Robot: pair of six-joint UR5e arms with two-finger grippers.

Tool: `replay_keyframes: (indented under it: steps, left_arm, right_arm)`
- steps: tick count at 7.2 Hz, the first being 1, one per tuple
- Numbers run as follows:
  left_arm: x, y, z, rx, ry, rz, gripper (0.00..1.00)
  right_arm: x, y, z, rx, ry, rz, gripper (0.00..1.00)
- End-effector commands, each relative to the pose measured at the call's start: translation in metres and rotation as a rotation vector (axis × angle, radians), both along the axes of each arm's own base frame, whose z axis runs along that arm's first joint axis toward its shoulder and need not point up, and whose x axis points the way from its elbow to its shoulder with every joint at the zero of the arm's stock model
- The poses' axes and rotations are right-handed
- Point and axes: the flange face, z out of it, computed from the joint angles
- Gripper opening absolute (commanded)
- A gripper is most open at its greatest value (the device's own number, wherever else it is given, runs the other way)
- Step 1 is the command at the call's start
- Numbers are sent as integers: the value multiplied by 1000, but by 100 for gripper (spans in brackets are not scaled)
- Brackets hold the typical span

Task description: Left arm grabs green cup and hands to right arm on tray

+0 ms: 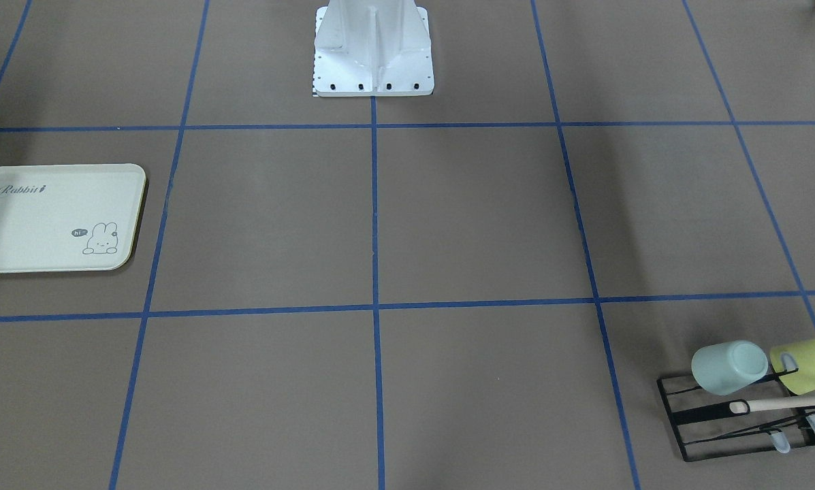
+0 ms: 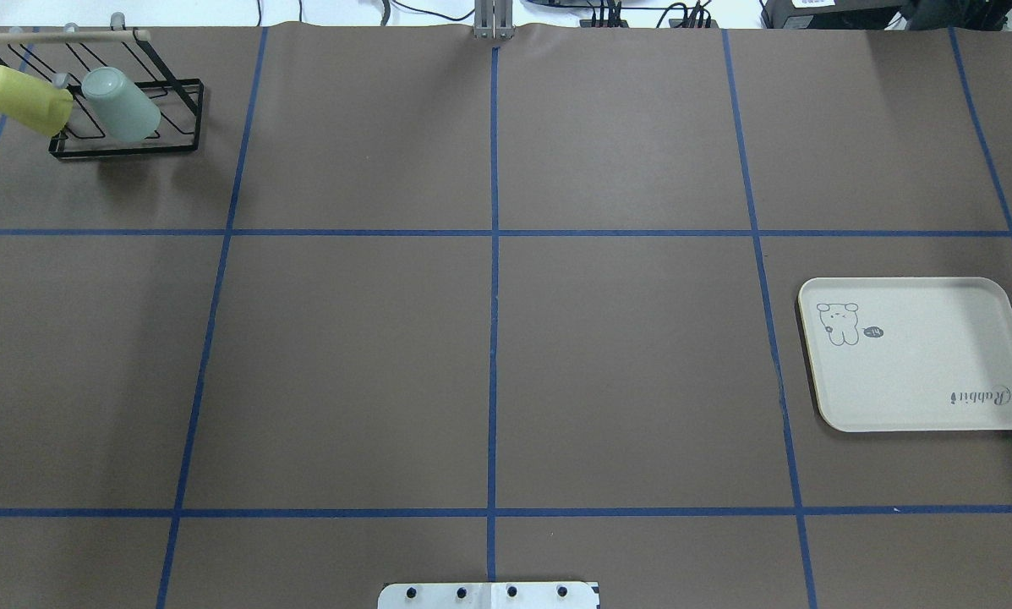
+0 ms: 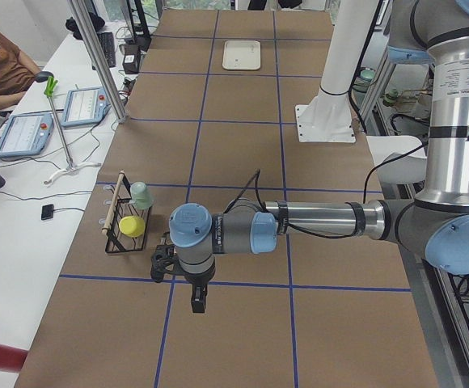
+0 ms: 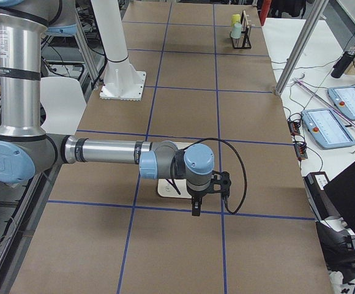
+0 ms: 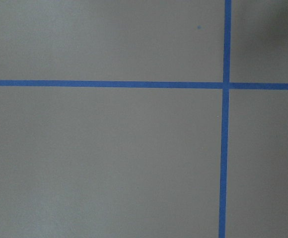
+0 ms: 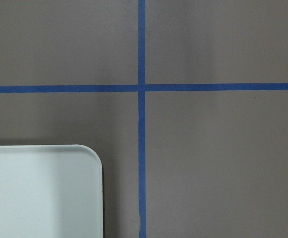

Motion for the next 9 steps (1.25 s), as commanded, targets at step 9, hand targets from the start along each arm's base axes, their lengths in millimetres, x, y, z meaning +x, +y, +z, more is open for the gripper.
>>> replay_keyframes:
  steps: [9]
  left_arm:
    - [43,-92,-174,254,57,-54,100]
  right_arm:
    - [-5,-14,-21,54,-1,-12,100]
